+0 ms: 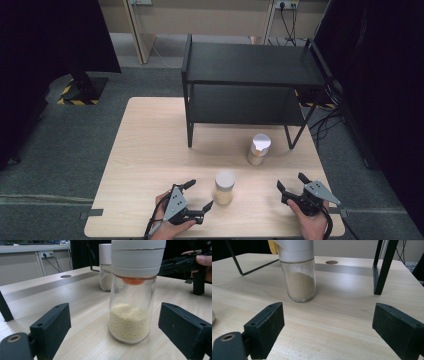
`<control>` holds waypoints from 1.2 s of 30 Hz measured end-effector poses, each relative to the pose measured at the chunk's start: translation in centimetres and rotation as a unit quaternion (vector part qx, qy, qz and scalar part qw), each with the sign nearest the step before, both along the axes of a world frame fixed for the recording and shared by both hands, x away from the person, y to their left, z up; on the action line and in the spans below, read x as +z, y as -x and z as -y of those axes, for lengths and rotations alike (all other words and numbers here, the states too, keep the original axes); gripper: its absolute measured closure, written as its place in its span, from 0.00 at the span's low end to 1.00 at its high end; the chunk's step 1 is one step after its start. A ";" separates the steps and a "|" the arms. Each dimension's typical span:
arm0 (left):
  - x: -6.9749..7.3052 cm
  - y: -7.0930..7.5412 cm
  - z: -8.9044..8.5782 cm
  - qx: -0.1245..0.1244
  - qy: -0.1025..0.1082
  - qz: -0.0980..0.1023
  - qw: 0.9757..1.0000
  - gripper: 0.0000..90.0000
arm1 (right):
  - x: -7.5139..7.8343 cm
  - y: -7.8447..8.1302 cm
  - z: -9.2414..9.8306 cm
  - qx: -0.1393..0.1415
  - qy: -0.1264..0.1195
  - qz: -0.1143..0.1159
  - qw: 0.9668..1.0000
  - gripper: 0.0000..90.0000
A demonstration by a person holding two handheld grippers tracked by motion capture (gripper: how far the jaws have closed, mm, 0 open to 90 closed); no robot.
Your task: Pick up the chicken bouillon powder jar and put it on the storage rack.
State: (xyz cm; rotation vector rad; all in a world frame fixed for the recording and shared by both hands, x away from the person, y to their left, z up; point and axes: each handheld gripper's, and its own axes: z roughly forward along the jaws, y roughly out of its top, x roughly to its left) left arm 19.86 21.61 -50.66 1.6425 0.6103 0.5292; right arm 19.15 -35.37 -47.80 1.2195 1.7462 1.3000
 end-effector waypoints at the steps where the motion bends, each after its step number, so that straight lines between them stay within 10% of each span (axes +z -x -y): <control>1: 0.1 -0.1 0.0 -0.002 0.004 0.000 1.000 0.12 | 0.0 0.0 0.0 0.000 0.000 0.001 1.000 0.12; 36: 2.3 -4.0 4.2 -0.049 0.020 0.002 0.999 0.22 | 0.1 -0.2 0.1 -0.001 -0.006 -0.005 1.000 0.12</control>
